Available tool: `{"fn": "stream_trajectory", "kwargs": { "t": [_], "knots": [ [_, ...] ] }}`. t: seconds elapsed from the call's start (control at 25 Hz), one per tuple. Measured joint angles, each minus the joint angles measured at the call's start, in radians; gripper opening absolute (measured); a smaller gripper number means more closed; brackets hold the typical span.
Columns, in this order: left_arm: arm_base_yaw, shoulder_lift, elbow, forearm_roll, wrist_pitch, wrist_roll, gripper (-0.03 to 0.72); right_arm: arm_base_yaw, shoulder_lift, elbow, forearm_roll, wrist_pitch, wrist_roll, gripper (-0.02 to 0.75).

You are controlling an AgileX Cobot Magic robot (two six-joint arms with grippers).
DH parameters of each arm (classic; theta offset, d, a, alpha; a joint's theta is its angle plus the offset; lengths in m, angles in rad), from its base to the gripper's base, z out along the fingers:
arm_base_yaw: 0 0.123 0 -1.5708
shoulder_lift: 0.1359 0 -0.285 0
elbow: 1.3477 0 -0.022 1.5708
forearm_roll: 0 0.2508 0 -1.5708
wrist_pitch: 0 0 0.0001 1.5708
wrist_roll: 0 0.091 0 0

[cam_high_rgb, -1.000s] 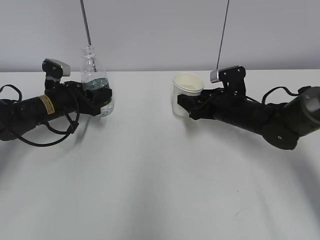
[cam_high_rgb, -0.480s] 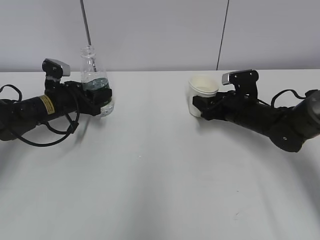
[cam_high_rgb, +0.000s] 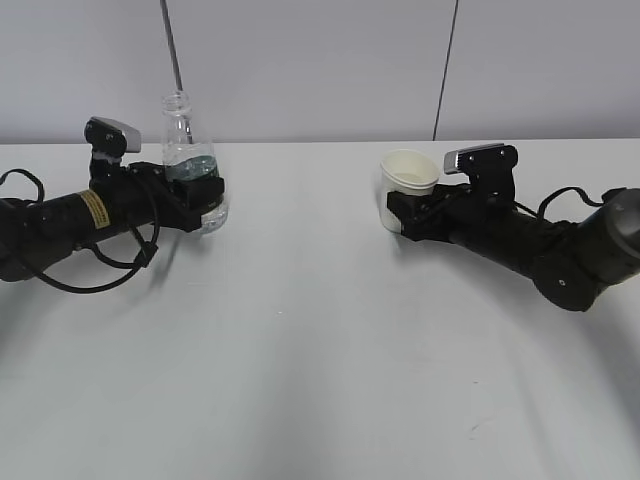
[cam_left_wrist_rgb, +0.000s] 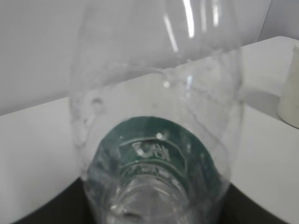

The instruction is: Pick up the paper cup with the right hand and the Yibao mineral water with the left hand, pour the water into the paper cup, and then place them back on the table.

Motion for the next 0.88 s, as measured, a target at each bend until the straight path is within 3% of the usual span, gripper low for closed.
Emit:
{"fn": "stream_trajectory", "kwargs": {
  "t": [0.32,0.56,0.88],
  "knots": [
    [0.000,0.000,0.000,0.000,0.001,0.000,0.326,0.000,0.001,0.000,0.002,0.000,-0.014,0.513],
    [0.000,0.000,0.000,0.000,0.001,0.000,0.326,0.000,0.003,0.000,0.002,0.000,-0.018,0.637],
    [0.000,0.000,0.000,0.000,0.004,0.000,0.324,0.000,0.004,0.000,0.002,0.000,-0.018,0.658]
  ]
}}
